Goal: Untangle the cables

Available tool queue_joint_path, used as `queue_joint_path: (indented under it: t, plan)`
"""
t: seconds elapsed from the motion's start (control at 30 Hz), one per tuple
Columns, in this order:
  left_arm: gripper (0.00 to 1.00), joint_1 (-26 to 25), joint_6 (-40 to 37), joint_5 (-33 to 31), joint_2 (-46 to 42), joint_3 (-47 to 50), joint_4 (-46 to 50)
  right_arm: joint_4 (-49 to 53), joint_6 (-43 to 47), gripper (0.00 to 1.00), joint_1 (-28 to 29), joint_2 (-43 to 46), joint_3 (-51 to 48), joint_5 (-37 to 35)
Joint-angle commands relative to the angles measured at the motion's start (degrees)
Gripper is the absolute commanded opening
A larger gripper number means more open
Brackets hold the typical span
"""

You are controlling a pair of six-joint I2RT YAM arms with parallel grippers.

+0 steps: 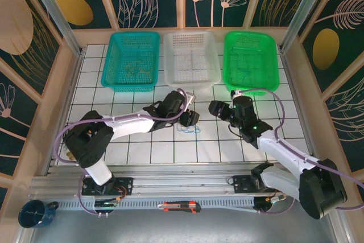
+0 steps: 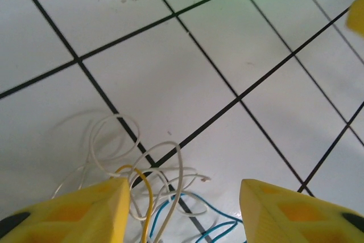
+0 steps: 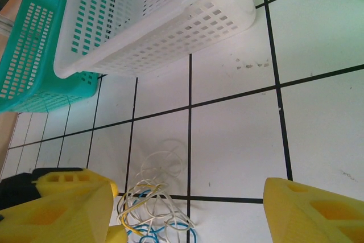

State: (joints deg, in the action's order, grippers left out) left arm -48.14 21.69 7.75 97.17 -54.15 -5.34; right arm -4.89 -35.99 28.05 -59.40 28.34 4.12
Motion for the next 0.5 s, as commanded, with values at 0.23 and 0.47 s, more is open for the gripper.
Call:
queue_joint_path:
  t: [0.23, 0.47]
  plan:
    - [0.41, -0.6, -3.1, -1.9, 3.9, -3.6, 3.3, -0.7, -1.2, 0.7, -0.6, -0.9, -0.3, 0.4]
    - [0.23, -0.5, -2.7, -1.7, 4.7, -3.9, 2.1, -0.9, -1.4, 0.7, -0.5, -0.9, -0.4, 1.6]
